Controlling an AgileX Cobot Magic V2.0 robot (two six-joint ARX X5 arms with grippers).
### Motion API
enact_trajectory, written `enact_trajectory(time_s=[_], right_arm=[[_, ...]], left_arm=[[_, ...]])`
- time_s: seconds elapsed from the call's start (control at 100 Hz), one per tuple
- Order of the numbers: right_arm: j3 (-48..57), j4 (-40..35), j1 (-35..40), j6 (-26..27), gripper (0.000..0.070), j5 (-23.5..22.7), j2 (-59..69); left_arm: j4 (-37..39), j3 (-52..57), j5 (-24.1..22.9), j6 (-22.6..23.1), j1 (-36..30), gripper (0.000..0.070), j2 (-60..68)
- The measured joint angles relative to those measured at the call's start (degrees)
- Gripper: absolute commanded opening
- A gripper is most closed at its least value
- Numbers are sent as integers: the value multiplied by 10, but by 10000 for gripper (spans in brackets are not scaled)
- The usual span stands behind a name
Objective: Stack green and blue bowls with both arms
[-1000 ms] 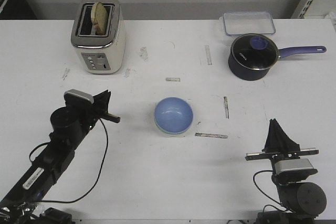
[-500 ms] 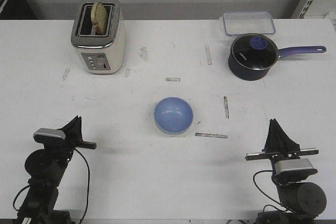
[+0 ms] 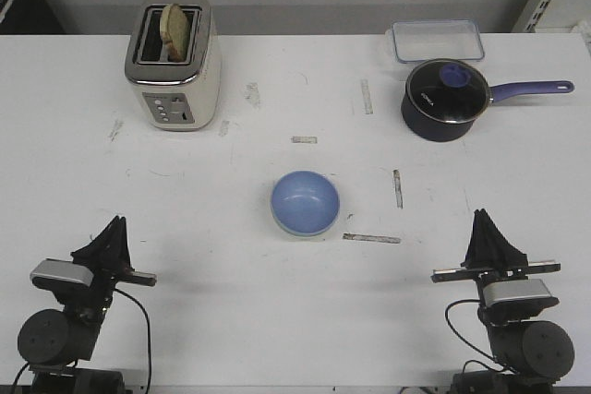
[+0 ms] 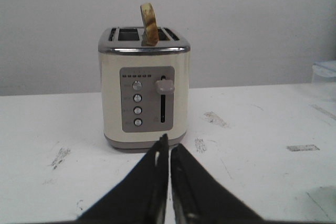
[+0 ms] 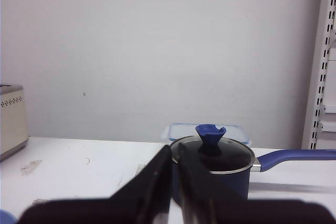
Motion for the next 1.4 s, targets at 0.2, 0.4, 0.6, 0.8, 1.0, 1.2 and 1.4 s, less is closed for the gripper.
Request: enact_trajectory(time_s=[0.2, 0.4, 0.6, 0.8, 1.0, 1.2, 1.4], right_arm=[[0, 0, 0, 0, 7, 0, 0], [0, 0, 0, 0, 7, 0, 0], [0, 0, 0, 0, 7, 0, 0], [0, 0, 0, 0, 7, 0, 0], [0, 0, 0, 0, 7, 0, 0], [0, 0, 0, 0, 7, 0, 0], [0, 0, 0, 0, 7, 0, 0]], left_arm=[[-28, -2, -30, 10, 0, 1, -39], [-27, -51, -33, 26, 0, 1, -87], [-28, -103, -37, 30, 0, 1, -111], [-6, -145, -48, 30, 0, 1, -116], [21, -158, -48, 30, 0, 1, -117], [20, -158, -48, 30, 0, 1, -117], [20, -158, -48, 30, 0, 1, -117]])
